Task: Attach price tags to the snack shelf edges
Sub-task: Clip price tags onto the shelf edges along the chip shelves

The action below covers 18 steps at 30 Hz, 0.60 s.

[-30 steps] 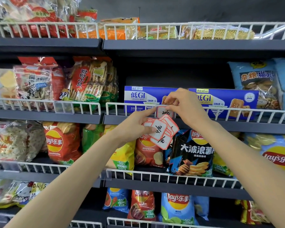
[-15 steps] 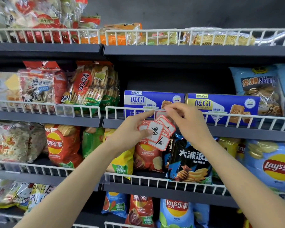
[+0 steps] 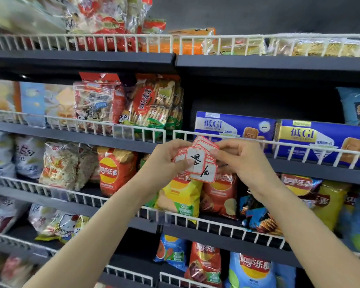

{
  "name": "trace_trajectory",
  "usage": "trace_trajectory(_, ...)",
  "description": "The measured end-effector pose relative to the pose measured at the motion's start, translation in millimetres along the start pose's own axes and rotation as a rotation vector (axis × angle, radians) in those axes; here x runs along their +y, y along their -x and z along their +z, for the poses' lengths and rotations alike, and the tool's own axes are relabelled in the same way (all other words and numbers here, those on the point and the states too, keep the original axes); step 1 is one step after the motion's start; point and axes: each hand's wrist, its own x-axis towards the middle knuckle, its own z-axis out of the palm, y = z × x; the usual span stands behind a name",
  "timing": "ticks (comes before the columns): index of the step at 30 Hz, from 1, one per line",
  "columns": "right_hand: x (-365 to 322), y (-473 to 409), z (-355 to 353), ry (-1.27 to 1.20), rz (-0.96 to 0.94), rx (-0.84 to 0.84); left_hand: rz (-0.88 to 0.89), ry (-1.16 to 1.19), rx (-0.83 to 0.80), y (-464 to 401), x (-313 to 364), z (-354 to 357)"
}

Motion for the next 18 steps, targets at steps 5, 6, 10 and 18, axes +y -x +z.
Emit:
trace_trajectory(5,-10.1,-20.4,81.7,-0.058,-0.002,-0.048,0.003,-0.026,0.039,13.0,-14.4,-82.8)
trace_trajectory(6,-12.1,-25.1,100.1,-0.078,0.000,-0.054,0.007,-0.044,0.050,14.2,-17.2,-101.3)
trace_trajectory(10,-21.0,-45.3,166.8,-0.211,0.041,-0.010,-0.007,-0.082,0.057,9.7,-27.5,-167.7)
trace_trajectory(18,-30.8,-68.9,234.7,-0.127,0.022,0.219,0.032,-0.128,-0.051,-6.2,-42.5,-240.3)
